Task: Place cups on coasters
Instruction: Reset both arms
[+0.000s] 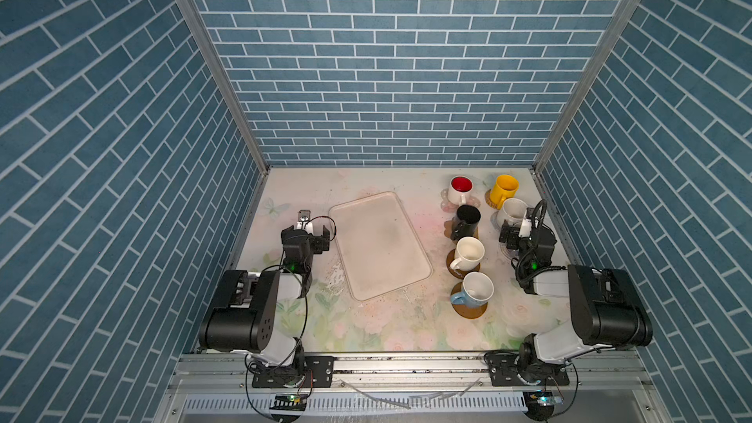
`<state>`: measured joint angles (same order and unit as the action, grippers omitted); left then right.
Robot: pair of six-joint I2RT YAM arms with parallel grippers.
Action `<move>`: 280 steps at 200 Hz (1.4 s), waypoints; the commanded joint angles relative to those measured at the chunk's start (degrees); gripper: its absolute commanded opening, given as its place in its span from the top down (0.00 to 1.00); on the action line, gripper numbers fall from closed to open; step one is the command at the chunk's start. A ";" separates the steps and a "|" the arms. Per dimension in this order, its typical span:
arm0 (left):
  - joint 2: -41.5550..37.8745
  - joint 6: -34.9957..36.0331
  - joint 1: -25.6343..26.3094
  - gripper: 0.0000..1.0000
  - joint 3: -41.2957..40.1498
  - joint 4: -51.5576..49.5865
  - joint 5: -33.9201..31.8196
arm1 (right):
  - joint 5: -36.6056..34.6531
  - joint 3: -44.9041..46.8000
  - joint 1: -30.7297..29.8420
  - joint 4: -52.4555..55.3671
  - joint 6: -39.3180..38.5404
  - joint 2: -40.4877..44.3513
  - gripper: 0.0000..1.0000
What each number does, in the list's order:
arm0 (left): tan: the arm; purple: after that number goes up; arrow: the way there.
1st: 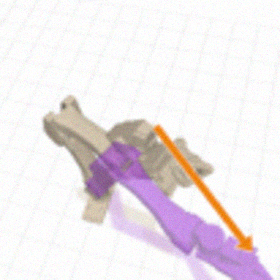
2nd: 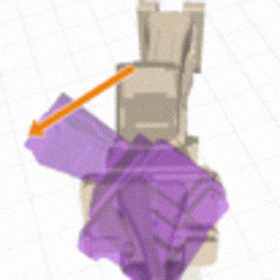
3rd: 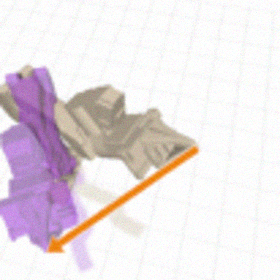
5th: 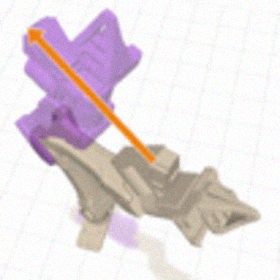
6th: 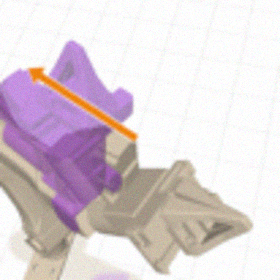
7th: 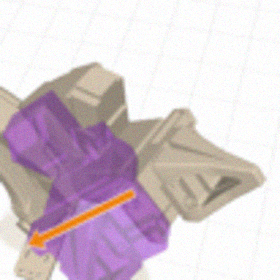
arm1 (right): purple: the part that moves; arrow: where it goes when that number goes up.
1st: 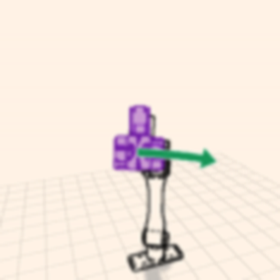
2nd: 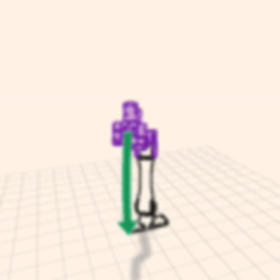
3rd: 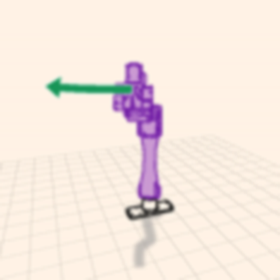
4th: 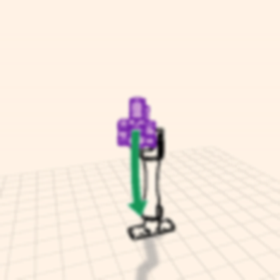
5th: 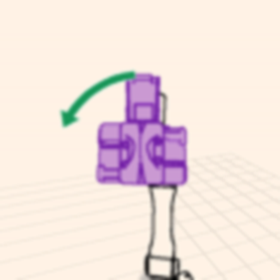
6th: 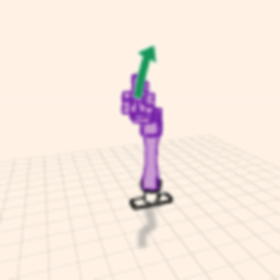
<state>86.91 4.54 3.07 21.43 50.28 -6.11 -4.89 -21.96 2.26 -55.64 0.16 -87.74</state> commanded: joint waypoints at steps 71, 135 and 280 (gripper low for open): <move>0.45 0.56 0.09 0.01 0.28 -0.26 0.44 | 2.22 -0.47 -0.15 5.86 2.56 -0.55 0.01; 0.56 0.56 0.01 0.01 0.62 -0.89 0.93 | 2.24 -0.50 -0.13 5.98 2.57 -0.61 0.01; 0.45 0.58 0.01 0.01 0.45 -0.54 0.84 | 4.53 -0.28 -0.20 5.80 1.68 -0.52 0.01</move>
<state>86.91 4.58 3.07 21.43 50.26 -5.87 -3.44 -21.98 2.26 -55.53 -0.08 -87.59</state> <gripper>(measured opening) 0.994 0.990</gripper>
